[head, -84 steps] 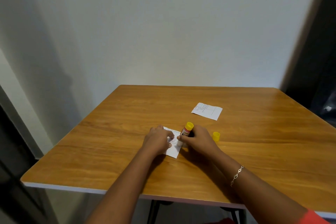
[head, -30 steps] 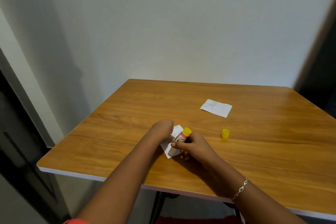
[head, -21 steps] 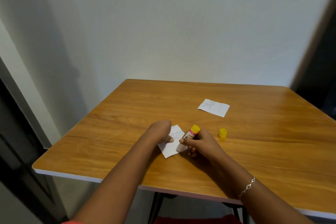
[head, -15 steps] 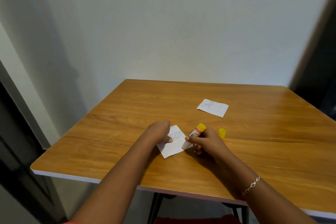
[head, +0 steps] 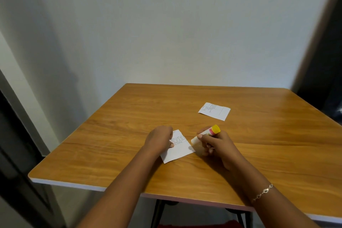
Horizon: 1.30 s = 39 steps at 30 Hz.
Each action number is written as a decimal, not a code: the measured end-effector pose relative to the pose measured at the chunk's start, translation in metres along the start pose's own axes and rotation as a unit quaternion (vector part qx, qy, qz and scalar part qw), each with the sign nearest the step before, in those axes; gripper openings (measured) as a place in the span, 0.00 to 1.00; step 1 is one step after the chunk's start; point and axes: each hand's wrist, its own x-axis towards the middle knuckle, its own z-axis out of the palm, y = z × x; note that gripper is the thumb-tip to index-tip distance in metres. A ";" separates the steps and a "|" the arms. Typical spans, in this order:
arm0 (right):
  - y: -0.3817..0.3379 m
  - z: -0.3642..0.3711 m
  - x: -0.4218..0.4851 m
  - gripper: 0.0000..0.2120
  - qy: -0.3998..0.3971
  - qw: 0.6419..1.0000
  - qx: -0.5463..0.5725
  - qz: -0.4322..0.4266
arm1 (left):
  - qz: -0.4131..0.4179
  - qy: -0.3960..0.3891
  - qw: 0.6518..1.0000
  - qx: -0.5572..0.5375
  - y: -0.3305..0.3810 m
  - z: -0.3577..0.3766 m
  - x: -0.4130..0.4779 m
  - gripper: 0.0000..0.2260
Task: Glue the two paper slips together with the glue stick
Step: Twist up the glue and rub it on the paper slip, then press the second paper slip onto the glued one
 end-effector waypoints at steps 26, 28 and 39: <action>0.016 -0.088 0.010 0.13 0.080 0.995 -0.032 -0.057 | 0.026 0.071 0.997 0.017 0.034 0.028 0.019 0.10; 0.017 -0.089 0.012 0.14 0.079 0.995 -0.038 -0.056 | 0.020 0.074 0.997 0.011 0.034 0.028 0.019 0.10; -0.003 -0.125 0.052 0.17 0.143 0.974 -0.155 -0.079 | 0.032 0.062 0.997 0.043 0.034 0.024 0.026 0.12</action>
